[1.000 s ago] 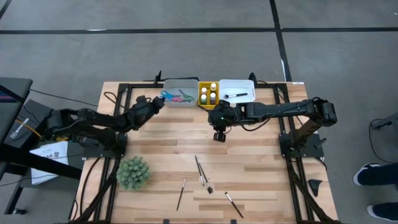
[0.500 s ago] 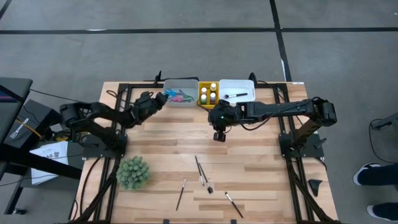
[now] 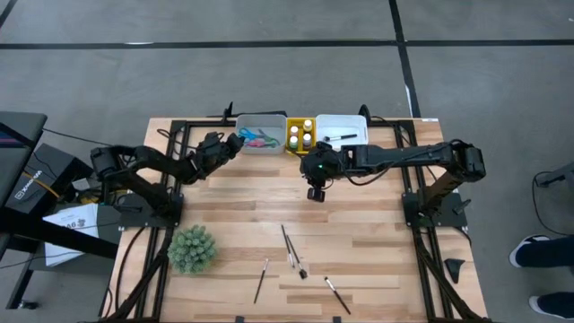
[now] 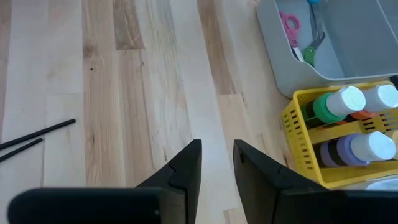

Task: Pick & Place Paint Supplies
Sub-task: Put the blue scissors into the gray bin

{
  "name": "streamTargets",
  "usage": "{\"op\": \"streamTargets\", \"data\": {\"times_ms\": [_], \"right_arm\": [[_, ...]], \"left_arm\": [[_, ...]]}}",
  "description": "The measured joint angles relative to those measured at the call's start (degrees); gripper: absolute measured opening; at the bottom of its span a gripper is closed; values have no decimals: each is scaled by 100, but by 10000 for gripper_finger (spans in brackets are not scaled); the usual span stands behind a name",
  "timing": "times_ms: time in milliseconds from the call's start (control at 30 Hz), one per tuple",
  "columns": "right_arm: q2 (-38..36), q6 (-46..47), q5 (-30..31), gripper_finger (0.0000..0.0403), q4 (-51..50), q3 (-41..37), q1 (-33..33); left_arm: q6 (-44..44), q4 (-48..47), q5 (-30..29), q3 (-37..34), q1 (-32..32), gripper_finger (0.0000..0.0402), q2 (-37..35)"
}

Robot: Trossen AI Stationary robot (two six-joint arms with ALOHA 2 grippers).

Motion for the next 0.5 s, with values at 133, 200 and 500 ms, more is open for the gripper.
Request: {"op": "streamTargets", "data": {"times_ms": [133, 200, 500], "right_arm": [[0, 0, -2, 87, 16, 0, 4], [0, 0, -2, 87, 18, 0, 4], [0, 2, -4, 87, 43, 0, 7]], "left_arm": [[2, -9, -8, -1, 0, 13, 0], [2, -11, -33, 0, 0, 13, 0], [-15, -5, -35, -2, 0, 32, 0]]}}
